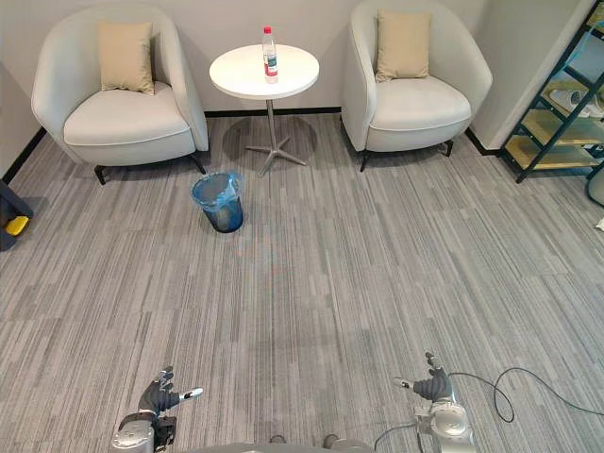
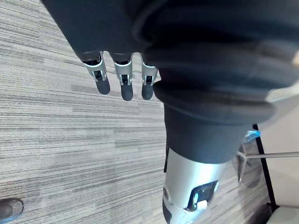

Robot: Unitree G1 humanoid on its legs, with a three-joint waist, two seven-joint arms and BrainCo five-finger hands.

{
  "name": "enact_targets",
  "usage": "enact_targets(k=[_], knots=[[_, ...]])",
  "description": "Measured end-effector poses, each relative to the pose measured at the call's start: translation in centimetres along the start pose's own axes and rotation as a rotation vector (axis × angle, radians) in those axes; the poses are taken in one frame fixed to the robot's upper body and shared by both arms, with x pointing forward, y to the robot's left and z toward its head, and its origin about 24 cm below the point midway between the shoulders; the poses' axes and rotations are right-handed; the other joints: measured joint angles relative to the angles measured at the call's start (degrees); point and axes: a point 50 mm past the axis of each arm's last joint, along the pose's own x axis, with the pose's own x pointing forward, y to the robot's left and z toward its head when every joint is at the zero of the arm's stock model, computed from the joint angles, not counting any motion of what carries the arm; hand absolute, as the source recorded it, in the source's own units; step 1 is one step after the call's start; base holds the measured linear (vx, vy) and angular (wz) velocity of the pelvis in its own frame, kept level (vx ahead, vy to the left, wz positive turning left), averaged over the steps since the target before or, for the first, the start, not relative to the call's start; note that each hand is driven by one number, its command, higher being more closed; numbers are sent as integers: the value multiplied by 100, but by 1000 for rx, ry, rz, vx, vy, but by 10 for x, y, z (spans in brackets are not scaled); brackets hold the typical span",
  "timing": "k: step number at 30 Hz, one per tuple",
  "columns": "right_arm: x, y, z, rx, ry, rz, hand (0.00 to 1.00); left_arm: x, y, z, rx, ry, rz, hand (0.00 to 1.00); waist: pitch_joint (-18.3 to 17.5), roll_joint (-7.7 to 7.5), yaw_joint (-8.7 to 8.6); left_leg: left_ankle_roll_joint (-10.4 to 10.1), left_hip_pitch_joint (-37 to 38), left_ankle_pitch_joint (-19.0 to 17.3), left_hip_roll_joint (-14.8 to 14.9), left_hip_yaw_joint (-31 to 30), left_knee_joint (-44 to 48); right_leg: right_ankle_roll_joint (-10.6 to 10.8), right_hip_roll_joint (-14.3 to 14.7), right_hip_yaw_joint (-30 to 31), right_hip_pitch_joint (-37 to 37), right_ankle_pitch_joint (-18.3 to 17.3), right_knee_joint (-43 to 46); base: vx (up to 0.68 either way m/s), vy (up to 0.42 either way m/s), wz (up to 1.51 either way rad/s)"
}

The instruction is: Gather rubbish on tea table into small bin, then transfer packed bag to large trash can.

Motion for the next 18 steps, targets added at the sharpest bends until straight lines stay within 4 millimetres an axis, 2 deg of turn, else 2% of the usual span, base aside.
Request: enact_targets(k=[6,10,18], knots=[[0,-5,-1,-9,1,-4,0,-1,0,-2,1,6,-11,0,9,1,-33,-2,61,-2,0,1,0,4,-2,-2,39,-20,38,-19,-14,0],[0,-5,-1,-4,3,-4,0,-3,1,-8,4,21,-20,0,16,-2,-117,0,59,-3,0,14,-1,-28,-4,-6,24,-39,69,-47,-26,0],[0,-5,-1,13,8,-6,0,-3,0,-7,6,19,-19,0,28,-4,-118,4,-101,-7,21,168,8,-47,4,21,-170,-37,92,-33,-11,-5]])
